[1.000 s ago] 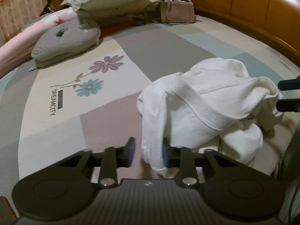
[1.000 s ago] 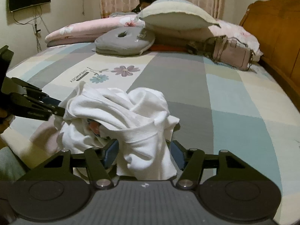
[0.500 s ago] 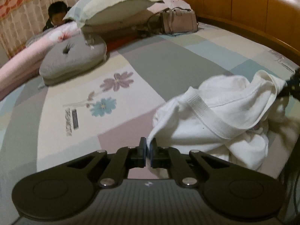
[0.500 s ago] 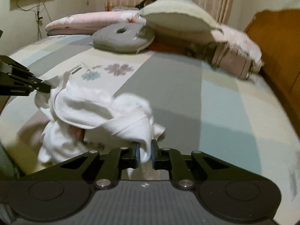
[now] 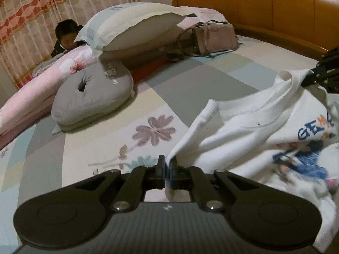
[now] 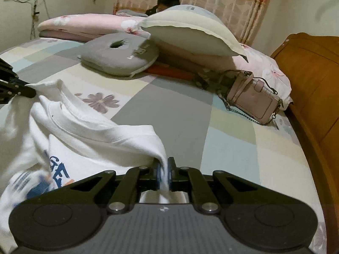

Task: Fold clothes
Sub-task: 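Lift the sweatshirt with both grippers and shake it open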

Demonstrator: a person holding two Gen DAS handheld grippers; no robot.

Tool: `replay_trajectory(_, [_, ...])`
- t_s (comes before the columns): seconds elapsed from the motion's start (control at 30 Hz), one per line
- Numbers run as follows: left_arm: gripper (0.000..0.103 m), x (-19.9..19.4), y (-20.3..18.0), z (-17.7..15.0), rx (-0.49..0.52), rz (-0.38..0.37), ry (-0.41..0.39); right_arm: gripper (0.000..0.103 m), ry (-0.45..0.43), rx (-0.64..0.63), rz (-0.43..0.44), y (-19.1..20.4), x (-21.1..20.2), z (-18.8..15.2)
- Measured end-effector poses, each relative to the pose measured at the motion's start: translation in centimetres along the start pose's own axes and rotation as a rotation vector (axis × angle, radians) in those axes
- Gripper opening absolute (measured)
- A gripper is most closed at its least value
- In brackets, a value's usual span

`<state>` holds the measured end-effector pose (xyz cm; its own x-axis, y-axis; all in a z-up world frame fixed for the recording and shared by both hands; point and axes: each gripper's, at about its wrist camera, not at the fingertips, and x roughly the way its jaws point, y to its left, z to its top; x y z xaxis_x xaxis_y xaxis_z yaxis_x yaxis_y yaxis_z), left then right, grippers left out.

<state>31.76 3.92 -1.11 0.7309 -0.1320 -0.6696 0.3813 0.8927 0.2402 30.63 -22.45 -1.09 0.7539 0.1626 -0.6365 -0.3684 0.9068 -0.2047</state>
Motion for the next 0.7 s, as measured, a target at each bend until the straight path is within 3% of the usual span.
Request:
replay_trajectory(0.33, [0.002,8.5,2.8,3.8,-0.016,0.015,0.046,0.008,0.052,0.046,0.0,-3.5,10.1,5.6])
replay_trajectory(0.7, [0.005,18.2,5.6,6.1,-0.11,0.039,0.115,0.008,0.069,0.129,-0.038,-5.2,19.2,8.3])
